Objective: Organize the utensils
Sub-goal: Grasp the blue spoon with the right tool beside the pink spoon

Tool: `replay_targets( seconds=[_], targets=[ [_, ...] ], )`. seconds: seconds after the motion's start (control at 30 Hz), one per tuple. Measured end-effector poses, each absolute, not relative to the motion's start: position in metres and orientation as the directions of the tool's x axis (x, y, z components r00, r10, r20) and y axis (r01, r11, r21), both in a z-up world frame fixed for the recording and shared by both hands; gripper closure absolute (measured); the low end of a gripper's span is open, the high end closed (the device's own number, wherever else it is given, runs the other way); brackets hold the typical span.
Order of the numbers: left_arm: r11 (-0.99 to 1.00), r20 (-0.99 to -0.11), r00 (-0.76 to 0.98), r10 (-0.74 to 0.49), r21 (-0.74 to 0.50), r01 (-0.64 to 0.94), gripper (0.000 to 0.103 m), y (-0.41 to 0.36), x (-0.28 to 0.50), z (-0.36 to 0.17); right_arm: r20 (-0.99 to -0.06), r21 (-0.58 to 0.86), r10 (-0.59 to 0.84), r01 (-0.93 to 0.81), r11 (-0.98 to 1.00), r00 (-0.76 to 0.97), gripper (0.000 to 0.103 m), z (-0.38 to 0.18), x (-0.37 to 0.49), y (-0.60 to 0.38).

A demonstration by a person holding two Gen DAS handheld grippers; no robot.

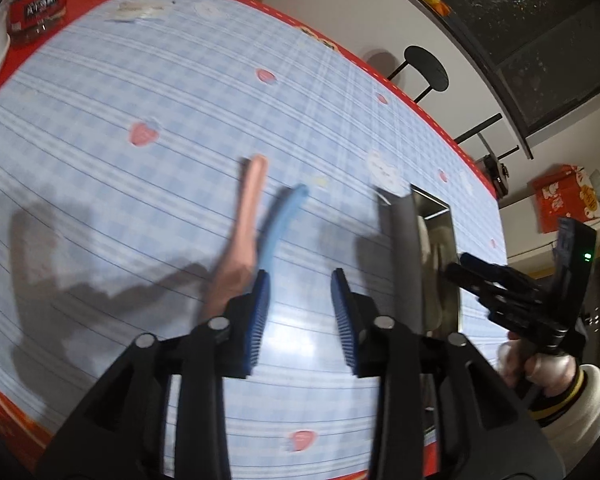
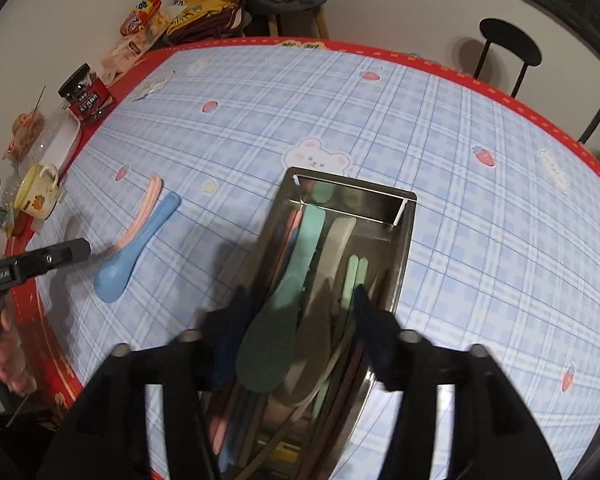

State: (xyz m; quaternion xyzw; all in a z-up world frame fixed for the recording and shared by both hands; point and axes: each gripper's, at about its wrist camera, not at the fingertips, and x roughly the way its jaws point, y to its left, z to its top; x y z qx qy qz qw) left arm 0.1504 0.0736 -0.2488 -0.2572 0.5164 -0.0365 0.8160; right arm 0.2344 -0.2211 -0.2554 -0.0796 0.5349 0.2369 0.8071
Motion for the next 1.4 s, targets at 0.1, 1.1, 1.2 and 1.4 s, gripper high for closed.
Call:
replay_targets(
  seconds=[0.1, 1.1, 1.2, 1.4],
  targets=[
    [0.887, -0.828, 0.471, -0.303, -0.426, -0.178, 0.048, 0.089, 0.15, -0.244, -0.887, 0.108, 0.285, -0.439, 0.892, 0.362, 0.013, -0.246, 0.221, -0.219],
    [0.952, -0.86, 0.484, -0.162, -0.265, -0.153, 0.006, 0.192, 0.121, -0.245, -0.938, 0.145, 0.228, -0.304, 0.942, 0.261, 0.061, -0.289, 0.22, -0.051],
    [0.951, -0.858, 0.488, -0.164, -0.27, -0.154, 0.006, 0.196, 0.116, -0.246, -0.946, 0.126, 0.21, -0.317, 0.94, 0.249, 0.065, -0.294, 0.221, -0.036],
    [0.948, -0.858, 0.487, -0.163, -0.273, -0.164, 0.006, 0.201, 0.109, -0.251, -0.96, 0.065, 0.15, -0.333, 0.941, 0.236, 0.083, -0.3, 0.213, -0.023]
  ],
)
